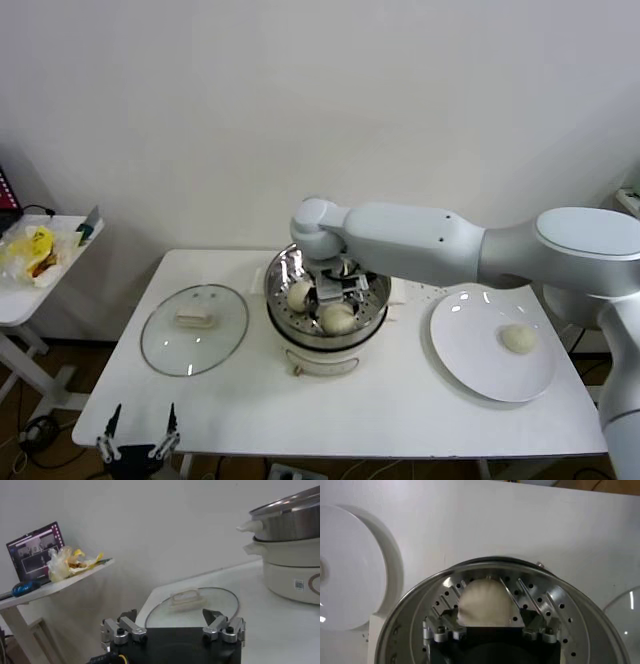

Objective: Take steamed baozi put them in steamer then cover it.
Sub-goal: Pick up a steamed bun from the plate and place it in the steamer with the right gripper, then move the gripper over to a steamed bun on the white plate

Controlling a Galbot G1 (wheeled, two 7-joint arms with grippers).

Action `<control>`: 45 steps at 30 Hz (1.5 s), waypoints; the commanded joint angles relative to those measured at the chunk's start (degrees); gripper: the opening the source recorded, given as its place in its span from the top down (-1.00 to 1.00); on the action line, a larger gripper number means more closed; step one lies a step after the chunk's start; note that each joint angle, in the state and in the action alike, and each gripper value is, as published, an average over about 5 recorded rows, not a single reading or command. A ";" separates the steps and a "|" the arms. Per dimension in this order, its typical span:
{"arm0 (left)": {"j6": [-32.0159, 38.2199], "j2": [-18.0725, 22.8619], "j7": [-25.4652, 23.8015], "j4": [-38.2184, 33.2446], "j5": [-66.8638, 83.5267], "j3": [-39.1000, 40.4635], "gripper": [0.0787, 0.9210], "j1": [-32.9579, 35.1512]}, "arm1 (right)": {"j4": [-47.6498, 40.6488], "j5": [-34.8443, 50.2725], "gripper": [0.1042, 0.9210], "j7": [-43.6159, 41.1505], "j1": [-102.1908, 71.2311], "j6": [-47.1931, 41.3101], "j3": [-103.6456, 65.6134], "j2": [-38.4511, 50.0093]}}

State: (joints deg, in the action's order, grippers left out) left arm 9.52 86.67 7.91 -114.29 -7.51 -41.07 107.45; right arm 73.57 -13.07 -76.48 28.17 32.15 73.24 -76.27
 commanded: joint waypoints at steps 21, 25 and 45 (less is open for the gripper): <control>0.22 -0.29 -0.44 -0.38 -0.70 1.13 -0.77 -0.54 | 0.88 27.17 -0.76 16.48 19.10 -36.19 16.86 40.85; 0.06 -0.32 -0.74 -0.29 -1.02 1.52 -0.77 -0.87 | -0.45 23.63 -0.76 14.05 10.54 -38.07 11.37 48.22; -0.23 0.22 -0.93 -0.18 -1.78 1.11 -0.77 -0.59 | -22.97 1.36 -0.76 8.36 -28.24 -33.25 -28.14 43.26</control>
State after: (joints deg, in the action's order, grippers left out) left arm 9.28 86.76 6.96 -114.61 -9.19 -39.91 106.80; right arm 60.08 -5.50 -67.07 10.11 -1.02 56.06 -31.75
